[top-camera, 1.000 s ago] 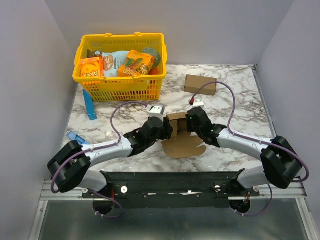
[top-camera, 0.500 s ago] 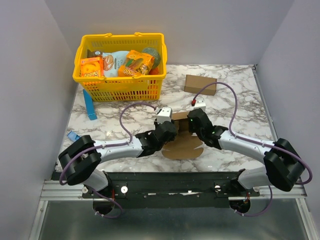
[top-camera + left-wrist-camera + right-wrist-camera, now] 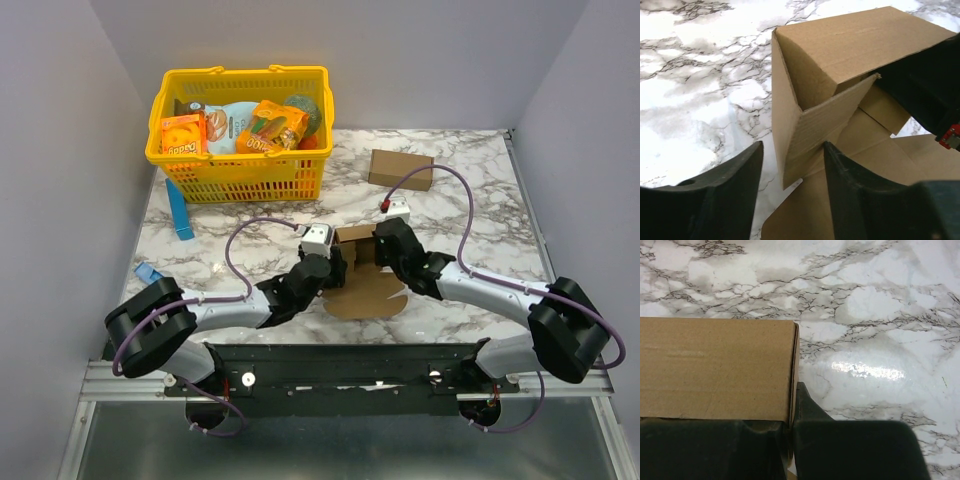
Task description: Fold the paper box
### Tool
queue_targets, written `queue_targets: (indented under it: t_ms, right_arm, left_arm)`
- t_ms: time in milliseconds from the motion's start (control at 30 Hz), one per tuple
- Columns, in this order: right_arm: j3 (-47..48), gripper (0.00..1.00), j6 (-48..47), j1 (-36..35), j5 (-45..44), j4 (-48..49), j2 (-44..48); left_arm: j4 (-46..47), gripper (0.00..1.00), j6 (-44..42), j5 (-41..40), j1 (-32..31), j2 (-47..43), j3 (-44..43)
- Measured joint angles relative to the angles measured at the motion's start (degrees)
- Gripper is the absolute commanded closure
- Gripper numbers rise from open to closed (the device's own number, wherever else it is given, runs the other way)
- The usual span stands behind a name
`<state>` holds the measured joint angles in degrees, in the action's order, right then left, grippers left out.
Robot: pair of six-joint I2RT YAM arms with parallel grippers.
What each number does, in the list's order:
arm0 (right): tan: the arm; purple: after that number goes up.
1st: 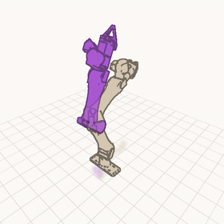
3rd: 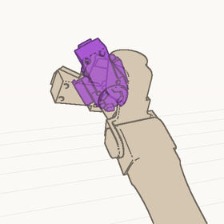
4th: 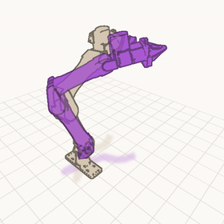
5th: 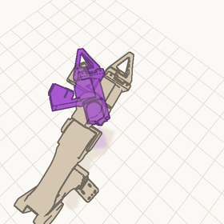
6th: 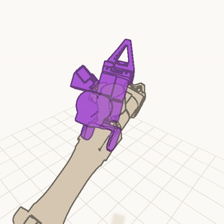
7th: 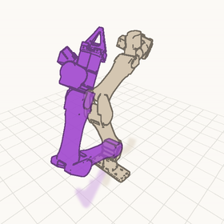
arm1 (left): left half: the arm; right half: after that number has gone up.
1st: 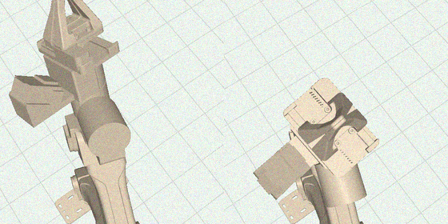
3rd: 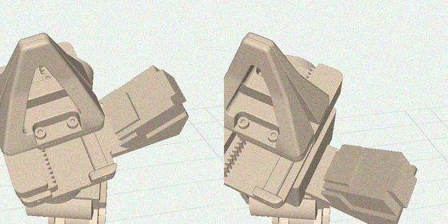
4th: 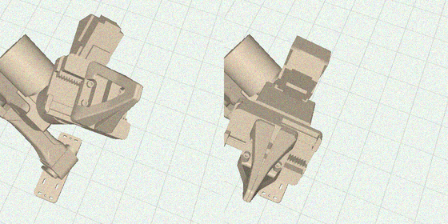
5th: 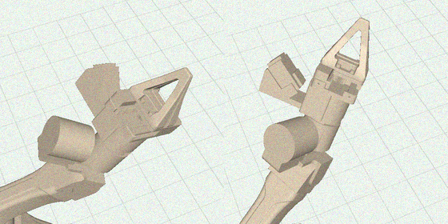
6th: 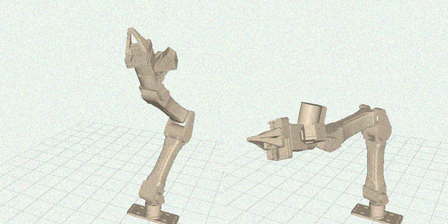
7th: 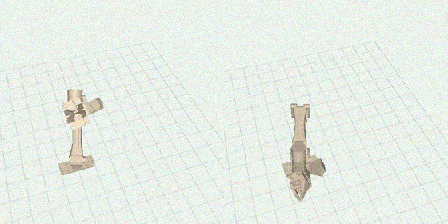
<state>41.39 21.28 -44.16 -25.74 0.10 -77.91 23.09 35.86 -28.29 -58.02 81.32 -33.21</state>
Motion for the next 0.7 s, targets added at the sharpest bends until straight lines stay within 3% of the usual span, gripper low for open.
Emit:
queue_targets:
  t_ms: [500, 700]
  right_arm:
    - [0.0, 0.98, 0.9, -1.6, 1.3, 1.6, 0.5]
    - [0.0, 0.98, 1.2, -2.0, 1.6, 1.9, 0.5]
  left_arm:
    - [13.9, 0.45, -2.5, 2.3, 2.3, -0.1, 5.7]
    - [15.1, 0.59, -3.1, 2.8, 3.5, 0.0, 5.8]
